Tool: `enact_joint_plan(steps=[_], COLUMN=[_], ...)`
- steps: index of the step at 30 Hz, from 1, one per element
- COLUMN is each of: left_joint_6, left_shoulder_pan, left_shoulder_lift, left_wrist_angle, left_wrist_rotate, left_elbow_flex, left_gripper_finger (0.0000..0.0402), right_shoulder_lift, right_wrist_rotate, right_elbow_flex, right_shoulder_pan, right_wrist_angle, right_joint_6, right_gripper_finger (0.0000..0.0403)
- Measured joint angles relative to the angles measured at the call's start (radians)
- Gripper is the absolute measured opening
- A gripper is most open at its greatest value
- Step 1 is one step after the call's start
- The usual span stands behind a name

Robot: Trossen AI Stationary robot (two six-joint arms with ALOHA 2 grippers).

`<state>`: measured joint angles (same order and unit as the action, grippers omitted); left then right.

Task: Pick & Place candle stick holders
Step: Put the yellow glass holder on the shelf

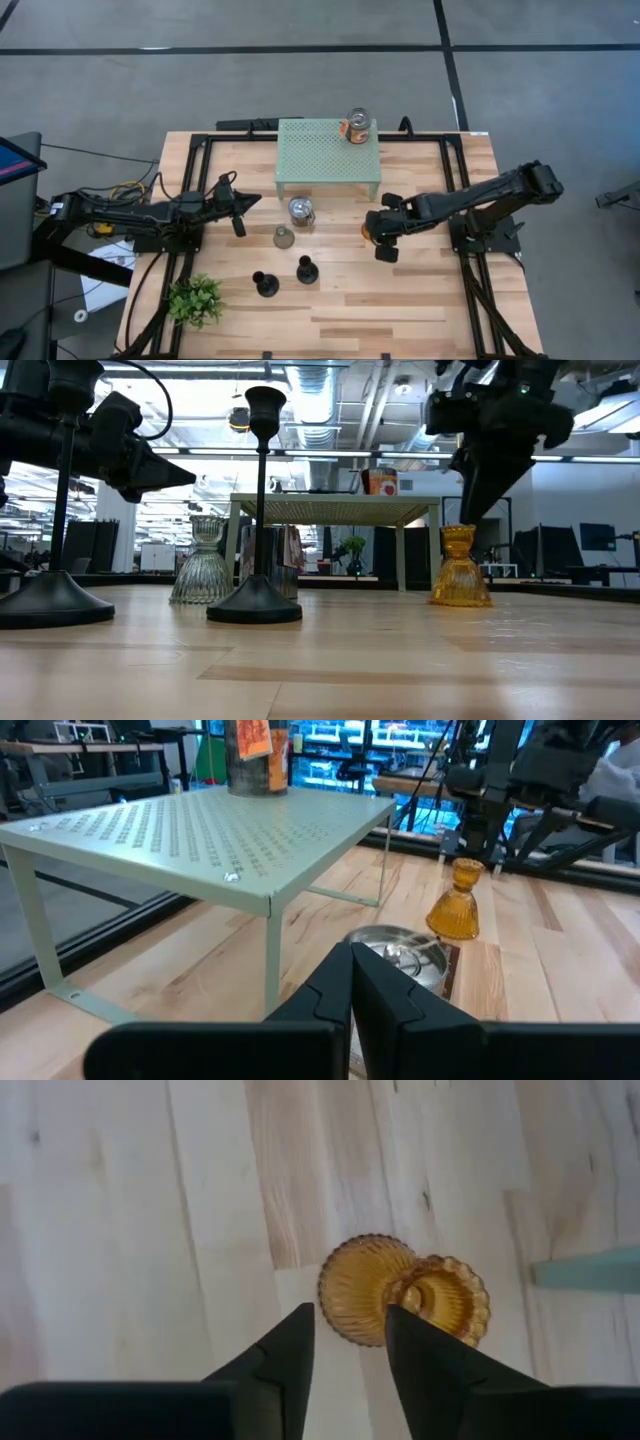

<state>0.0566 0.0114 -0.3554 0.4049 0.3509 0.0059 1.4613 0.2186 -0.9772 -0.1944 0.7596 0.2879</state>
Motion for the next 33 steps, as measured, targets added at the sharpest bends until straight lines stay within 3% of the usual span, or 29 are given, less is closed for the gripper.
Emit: enact_joint_plan(steps=[8, 18, 33], left_joint_6=[0.0, 0.0, 0.0], left_shoulder_pan=[0.0, 0.0, 0.0], left_shoulder_lift=[-0.026, -0.027, -0.027], left_wrist_angle=[0.001, 0.001, 0.001], left_wrist_rotate=[0.0, 0.0, 0.0], left_elbow_flex=[0.0, 0.0, 0.0], left_gripper_finger=[0.0008, 0.0008, 0.0008], right_shoulder_lift=[0.04, 0.023, 0.032], right_wrist_rotate=[0.021, 0.041, 0.095], right_elbow_flex=[0.01, 0.003, -0.061], right_shoulder_pan=[0.002, 0.011, 0.032], right_wrist_angle=[0.018, 0.008, 0.028], right_joint_6=[-0.033, -0.036, -0.089], right_gripper_finger=[0.0142, 0.0119, 0.0123])
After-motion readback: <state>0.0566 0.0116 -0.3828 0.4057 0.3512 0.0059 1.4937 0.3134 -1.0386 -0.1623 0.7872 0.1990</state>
